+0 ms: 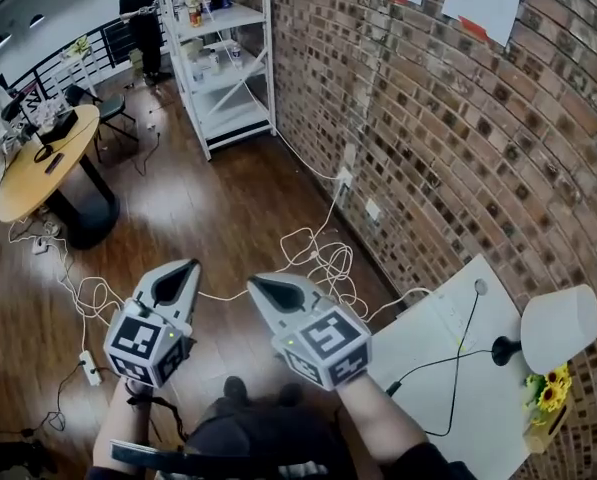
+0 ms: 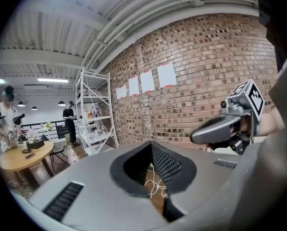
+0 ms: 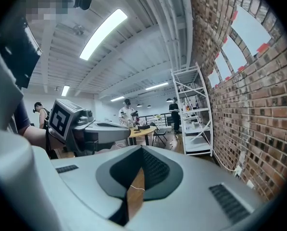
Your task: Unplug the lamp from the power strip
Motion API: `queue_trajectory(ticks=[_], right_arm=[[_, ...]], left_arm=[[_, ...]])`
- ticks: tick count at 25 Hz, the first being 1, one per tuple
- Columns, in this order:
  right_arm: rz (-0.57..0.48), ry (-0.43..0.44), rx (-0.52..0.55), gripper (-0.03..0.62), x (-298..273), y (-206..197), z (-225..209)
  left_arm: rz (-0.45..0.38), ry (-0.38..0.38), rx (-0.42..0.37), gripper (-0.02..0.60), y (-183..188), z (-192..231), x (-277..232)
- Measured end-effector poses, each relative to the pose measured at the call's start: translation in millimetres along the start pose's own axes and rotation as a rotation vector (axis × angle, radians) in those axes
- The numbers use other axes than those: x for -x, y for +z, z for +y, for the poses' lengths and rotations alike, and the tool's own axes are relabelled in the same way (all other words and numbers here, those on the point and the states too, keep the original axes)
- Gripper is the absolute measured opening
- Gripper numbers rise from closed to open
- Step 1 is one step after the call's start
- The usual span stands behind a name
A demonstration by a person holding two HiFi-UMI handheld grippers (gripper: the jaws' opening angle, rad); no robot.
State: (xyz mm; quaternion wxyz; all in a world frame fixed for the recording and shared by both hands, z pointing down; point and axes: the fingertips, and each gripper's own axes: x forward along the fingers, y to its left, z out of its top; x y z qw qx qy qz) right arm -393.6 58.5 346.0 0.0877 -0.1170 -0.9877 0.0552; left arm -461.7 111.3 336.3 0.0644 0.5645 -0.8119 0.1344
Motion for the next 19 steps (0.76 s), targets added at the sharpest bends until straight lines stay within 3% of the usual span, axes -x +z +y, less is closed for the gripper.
queue_trajectory(ticks=[8, 19], right_arm=[[-0.014, -0.036, -0.033, -0.005, -33.4, 8.1, -11.1], [0.013, -0.08, -0.03, -0.006, -121.5, 25.0, -0.1]], left_arm=[[-0.013, -0.041, -0.023, 0.015, -6.5, 31.7, -13.5], [-0.037, -0.132, 0.024, 0.015, -17.7, 122.9, -38.8]])
